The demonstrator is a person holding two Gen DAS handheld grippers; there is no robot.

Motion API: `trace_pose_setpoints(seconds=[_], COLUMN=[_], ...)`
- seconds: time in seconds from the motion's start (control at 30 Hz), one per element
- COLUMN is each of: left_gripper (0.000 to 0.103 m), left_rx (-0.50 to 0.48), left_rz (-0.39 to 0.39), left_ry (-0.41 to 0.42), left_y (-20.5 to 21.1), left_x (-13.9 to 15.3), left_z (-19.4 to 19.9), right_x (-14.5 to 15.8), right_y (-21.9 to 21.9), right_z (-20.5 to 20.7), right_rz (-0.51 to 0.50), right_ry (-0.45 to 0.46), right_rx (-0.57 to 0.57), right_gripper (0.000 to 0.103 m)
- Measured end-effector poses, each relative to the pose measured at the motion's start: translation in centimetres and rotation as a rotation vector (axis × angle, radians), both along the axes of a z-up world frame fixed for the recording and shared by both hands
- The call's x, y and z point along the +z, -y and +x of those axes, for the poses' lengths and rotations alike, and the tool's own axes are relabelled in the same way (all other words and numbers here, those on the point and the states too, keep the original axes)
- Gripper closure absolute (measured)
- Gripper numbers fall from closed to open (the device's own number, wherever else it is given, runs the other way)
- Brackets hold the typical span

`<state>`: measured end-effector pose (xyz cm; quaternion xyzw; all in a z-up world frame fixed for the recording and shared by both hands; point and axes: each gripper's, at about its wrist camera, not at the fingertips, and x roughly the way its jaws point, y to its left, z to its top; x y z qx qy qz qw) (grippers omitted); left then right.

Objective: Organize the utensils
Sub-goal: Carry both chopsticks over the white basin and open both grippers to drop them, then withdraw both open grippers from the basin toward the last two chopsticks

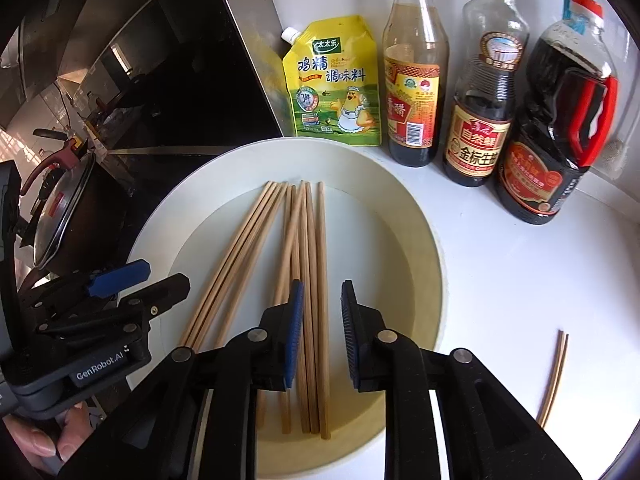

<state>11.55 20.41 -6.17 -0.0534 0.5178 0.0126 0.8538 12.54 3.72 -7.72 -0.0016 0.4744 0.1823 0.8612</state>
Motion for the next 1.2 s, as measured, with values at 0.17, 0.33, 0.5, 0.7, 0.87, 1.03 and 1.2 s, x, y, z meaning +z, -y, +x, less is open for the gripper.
trace_pose_setpoints(seconds=[0.17,0.33,0.5,0.7,0.87,1.03,1.2], left_gripper=[0.047,0.046,0.044,0.043,0.043,0.042,0.040], left_rx=[-0.011,-0.036,-0.060,-0.105,-0.165,-0.222,-0.248], left_rz=[0.001,0.007,0.010,-0.001,-0.014,0.020,0.014], left_ry=[0.025,0.055,0.083,0.090,0.087,0.096,0.091], left_y=[0.5,1.8,3.2,5.6,8.0,10.3,12.7], left_x=[1.2,2.7,4.0,4.7,4.8,5.0,4.8], left_z=[-1.1,-2.2,-3.3,-4.4,-4.7,-4.7,-4.6], right_x=[1.0,2.2,3.5,4.4,4.0,3.7,2.8], right_y=[1.5,3.6,6.0,8.8,11.2,13.7,16.7], right_z=[-1.5,-3.3,-5.3,-7.7,-8.9,-10.1,-10.7], right_rz=[-0.006,0.001,0.027,0.039,0.036,0.061,0.059], right_ry=[0.027,0.058,0.095,0.132,0.122,0.128,0.111], right_rx=[-0.017,-0.050,-0.091,-0.140,-0.196,-0.260,-0.309], right_gripper=[0.079,0.077,0.071,0.066,0.066,0.066,0.064])
